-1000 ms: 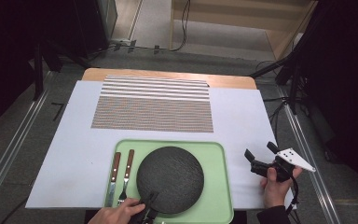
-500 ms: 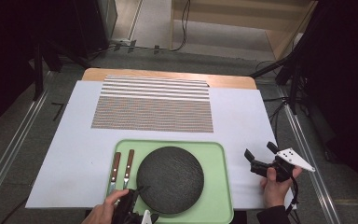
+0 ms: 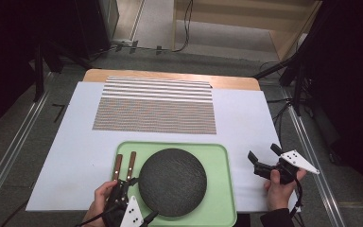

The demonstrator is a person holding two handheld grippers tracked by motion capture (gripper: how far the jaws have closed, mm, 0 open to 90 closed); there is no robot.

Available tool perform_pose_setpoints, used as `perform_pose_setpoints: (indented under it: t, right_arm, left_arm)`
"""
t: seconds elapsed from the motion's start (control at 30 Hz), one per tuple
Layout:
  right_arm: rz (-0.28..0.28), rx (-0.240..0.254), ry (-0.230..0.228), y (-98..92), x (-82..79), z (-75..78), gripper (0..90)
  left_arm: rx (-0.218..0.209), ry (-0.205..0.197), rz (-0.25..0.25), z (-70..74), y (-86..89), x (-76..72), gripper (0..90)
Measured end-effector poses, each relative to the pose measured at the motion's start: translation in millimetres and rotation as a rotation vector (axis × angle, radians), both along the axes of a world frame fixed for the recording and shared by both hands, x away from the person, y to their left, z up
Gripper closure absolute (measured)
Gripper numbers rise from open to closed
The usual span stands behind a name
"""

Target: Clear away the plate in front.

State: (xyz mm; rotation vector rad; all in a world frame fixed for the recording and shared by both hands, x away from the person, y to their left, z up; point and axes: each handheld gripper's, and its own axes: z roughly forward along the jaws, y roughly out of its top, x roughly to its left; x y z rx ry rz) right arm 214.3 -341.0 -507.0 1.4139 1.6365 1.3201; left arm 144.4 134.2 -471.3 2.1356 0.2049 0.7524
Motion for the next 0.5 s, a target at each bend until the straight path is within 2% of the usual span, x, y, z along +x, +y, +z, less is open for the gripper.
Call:
perform_pose_setpoints:
  t: [0.23,0.5]
  right_arm:
    - [0.002,-0.003,0.001,0.2,0.1,-0.1,0.0]
    - [0.002,0.0,0.003,0.4,0.2,-0.2,0.0]
  left_arm:
    - [-0.073,0.031,0.043,2.8,12.2,11.9,0.0]
    - [-0.119,0.055,0.076,4.0,22.8,22.5,0.0]
